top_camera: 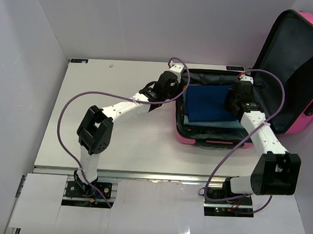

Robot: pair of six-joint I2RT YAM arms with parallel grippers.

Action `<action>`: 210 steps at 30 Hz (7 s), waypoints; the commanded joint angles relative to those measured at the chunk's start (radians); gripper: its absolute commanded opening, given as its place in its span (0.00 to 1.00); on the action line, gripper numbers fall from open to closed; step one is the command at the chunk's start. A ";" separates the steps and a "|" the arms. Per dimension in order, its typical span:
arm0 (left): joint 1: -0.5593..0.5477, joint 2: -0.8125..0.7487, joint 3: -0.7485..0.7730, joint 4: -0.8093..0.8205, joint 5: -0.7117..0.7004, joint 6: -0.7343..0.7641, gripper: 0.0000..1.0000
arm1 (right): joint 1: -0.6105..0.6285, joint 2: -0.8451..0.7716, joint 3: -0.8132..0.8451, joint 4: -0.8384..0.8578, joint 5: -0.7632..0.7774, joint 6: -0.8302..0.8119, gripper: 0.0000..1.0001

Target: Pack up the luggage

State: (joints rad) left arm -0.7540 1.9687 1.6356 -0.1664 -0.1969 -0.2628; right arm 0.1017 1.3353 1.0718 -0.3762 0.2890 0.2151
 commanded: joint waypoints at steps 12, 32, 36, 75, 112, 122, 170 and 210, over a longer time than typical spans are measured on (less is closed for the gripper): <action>0.022 0.025 -0.053 -0.010 0.085 -0.073 0.58 | 0.035 -0.167 0.283 0.023 0.527 -0.110 0.74; 0.037 0.059 -0.080 0.009 0.125 -0.055 0.00 | 0.022 -0.426 -0.145 0.588 0.945 -0.401 0.84; 0.038 0.048 -0.082 0.016 0.120 -0.048 0.00 | 0.016 -0.425 -0.181 0.705 0.938 -0.455 0.83; 0.051 0.020 -0.079 0.002 0.038 -0.042 0.00 | -0.088 -0.433 -0.458 1.215 0.824 -0.533 0.81; 0.080 -0.043 -0.138 0.005 0.015 -0.076 0.00 | -0.152 -0.372 -0.491 1.194 0.446 -0.513 0.08; 0.087 -0.057 -0.126 0.010 0.054 -0.084 0.00 | 0.049 -0.452 -0.617 1.217 0.384 -0.617 0.08; 0.108 -0.217 -0.180 -0.013 0.114 -0.094 0.56 | 0.455 -0.722 -0.429 0.461 0.436 -0.164 0.59; 0.163 0.108 0.221 -0.112 0.332 -0.045 0.58 | -0.031 -0.181 0.091 -0.035 0.684 0.136 0.63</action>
State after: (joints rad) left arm -0.5691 2.0423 1.8262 -0.2618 0.0477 -0.3362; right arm 0.1685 1.1568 1.1293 -0.4232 0.9300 0.3084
